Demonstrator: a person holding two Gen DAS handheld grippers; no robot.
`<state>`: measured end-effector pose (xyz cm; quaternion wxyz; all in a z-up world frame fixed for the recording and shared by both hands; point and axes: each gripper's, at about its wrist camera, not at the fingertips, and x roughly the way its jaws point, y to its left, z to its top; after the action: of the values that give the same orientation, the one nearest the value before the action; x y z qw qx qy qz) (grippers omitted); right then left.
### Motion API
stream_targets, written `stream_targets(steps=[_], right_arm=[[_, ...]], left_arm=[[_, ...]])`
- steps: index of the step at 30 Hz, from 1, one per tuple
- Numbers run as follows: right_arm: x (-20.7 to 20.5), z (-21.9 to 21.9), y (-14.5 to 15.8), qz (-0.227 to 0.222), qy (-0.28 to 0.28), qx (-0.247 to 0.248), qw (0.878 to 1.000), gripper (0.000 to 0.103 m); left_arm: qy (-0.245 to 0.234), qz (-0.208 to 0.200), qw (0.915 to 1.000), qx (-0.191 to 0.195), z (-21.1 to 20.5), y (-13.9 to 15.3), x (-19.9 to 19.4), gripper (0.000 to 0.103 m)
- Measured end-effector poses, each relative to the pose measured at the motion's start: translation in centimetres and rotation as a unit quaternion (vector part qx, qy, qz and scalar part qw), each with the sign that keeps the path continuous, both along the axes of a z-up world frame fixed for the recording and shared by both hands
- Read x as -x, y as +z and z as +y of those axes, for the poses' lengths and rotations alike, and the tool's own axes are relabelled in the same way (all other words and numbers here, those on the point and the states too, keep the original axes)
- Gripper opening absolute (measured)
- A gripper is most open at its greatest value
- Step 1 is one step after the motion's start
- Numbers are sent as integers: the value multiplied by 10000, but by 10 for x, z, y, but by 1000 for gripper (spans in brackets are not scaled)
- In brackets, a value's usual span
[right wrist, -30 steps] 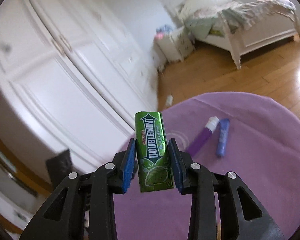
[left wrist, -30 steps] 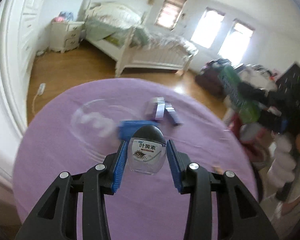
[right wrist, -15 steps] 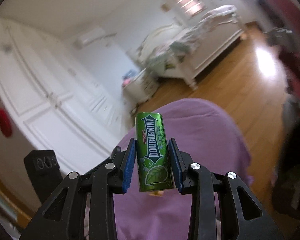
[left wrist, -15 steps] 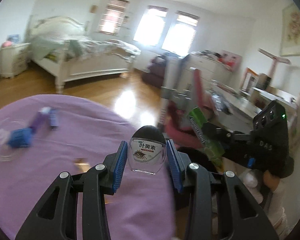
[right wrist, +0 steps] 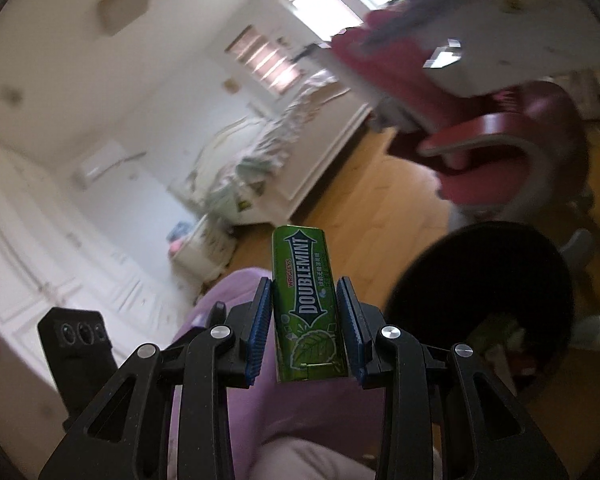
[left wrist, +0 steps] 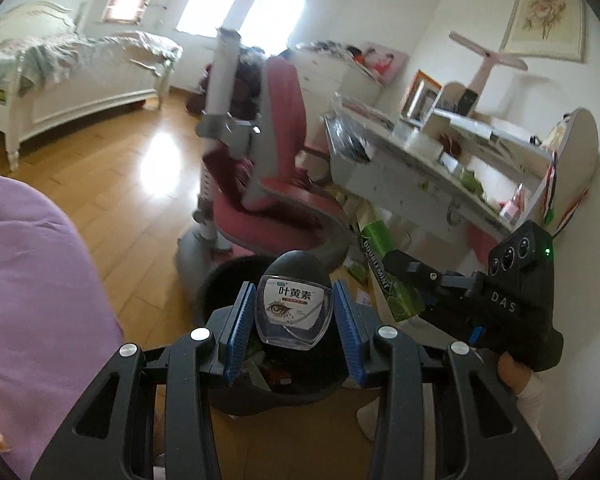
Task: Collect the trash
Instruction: 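Carry the eye-drop bottle and gum pack to the bin and release both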
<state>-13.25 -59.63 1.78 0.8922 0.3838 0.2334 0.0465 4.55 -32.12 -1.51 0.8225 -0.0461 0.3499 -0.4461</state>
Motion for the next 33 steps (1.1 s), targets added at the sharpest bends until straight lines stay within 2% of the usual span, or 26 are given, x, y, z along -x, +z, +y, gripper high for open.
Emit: stream_targets(steps=[8, 13, 21, 24, 25, 26, 27, 28, 33], right_arm=[[1, -29, -38, 276, -309, -257, 9988, 34], [-6, -32, -45, 381, -343, -315, 9982, 34], [-12, -33, -53, 538, -380, -351, 9972, 34], [-15, -37, -52, 619, -463, -339, 9964, 34], [-15, -39, -52, 670, -503, -347, 9959, 40], [-14, -40, -51, 685, -572, -341, 9954, 54], [-12, -42, -50, 657, -657, -308, 9952, 58], [-11, -42, -49, 648, -695, -250, 9952, 60], [-13, -34, -45, 671, -636, -146, 9956, 60]], left_arm=[[-409, 157, 9984, -353, -41, -35, -3, 40], [-526, 218, 9969, -546, -61, -48, -9, 40], [-614, 322, 9953, -672, -76, -58, -16, 40], [-657, 286, 9940, -833, -86, -59, -17, 42], [-642, 248, 9936, -901, -89, -59, -17, 46], [-636, 230, 9933, -934, -90, -58, -17, 51], [-607, 192, 9935, -942, -90, -56, -15, 65], [-580, 152, 9938, -935, -88, -53, -14, 73], [-507, -139, 9948, -870, -73, -31, -1, 75]])
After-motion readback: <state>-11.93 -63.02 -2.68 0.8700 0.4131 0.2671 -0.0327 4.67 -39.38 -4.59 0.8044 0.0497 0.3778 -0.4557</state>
